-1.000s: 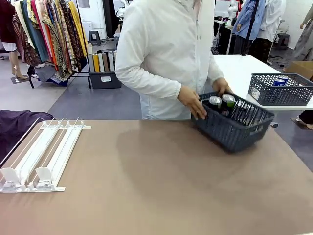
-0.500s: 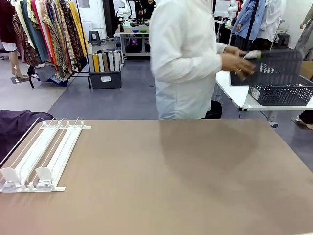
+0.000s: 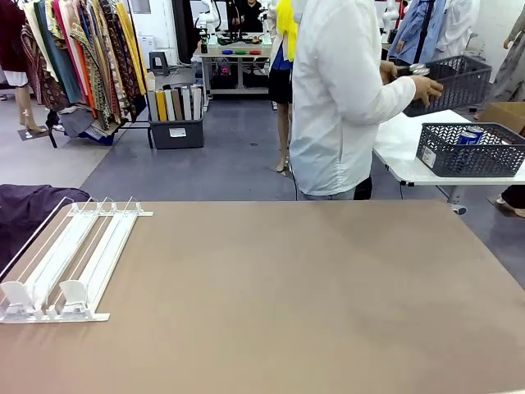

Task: Retrieve and store the cans from the dispenser.
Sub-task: Pick up one can from the Automatic Can Dispenser and place it in the middle of the table.

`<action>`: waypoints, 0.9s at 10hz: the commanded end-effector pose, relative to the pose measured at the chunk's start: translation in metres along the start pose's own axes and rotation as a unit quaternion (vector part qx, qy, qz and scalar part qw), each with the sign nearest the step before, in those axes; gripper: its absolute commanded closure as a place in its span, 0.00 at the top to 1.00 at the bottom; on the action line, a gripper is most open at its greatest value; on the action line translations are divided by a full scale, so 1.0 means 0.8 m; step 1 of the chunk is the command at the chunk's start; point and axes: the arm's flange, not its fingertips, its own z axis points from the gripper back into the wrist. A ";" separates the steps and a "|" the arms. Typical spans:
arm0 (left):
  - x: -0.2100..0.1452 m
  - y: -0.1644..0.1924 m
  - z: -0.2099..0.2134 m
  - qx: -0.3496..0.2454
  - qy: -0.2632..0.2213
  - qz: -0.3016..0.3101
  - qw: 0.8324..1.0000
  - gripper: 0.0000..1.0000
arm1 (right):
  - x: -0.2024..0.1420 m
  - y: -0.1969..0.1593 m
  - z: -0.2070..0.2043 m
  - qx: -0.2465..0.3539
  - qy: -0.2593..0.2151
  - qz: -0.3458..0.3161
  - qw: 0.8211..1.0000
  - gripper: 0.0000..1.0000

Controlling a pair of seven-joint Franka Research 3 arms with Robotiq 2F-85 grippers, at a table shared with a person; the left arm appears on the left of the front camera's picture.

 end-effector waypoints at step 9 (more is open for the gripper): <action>-0.002 -0.004 0.001 -0.005 0.000 -0.001 1.000 1.00 | -0.001 0.005 0.001 0.001 0.003 -0.003 1.000 1.00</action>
